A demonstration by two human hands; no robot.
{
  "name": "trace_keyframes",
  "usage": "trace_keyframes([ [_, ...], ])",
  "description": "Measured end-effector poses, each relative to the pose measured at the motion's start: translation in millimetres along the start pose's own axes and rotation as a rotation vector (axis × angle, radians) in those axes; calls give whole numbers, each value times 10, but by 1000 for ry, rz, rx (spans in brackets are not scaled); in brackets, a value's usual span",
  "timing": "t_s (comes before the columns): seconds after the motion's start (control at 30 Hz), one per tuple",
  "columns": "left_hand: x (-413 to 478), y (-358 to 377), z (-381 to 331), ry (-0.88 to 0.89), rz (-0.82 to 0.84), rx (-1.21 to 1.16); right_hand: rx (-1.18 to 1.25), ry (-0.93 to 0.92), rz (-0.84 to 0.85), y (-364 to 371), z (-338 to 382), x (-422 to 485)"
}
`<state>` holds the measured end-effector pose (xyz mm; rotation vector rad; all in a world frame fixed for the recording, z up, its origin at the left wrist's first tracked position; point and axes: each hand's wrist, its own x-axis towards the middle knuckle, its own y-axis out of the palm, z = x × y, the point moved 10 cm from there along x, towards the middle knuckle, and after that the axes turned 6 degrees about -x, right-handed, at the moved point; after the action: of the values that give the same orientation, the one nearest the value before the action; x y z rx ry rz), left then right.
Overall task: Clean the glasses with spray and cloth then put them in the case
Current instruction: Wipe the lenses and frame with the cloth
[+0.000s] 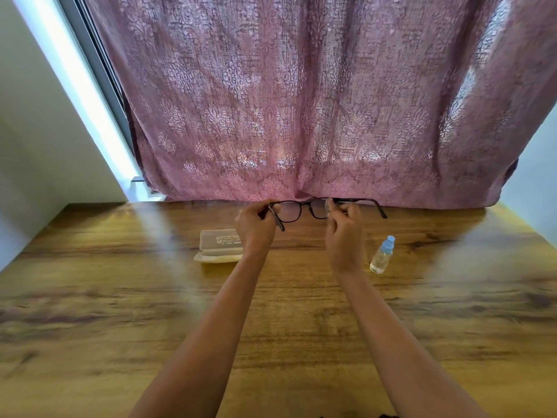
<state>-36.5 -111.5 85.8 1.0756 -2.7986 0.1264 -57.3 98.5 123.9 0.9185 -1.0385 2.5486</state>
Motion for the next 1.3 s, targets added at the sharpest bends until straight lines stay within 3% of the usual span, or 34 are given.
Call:
trace_keyframes([
  [0.17,3,-31,-19,9,7,23,-5,-94,98,180,203,-137],
  [0.33,-5,-66,36,-23,3,-28,-20,49,33,58,-57,-27],
  [0.5,-20,-37,7,-8,-7,-8,17,-85,78,190,263,-112],
  [0.7,-35,-77,-48,2,-15,6,-9,50,17,38,-9,20],
  [0.9,-43,-88,-71,1,-11,10,33,-83,83,163,290,-104],
  [1.1,-62,-118,-92,-8,-3,-16,-15,23,19,32,65,7],
  [1.3,-77,-117,-145,21,-6,61,82,-58,83,183,234,-76],
])
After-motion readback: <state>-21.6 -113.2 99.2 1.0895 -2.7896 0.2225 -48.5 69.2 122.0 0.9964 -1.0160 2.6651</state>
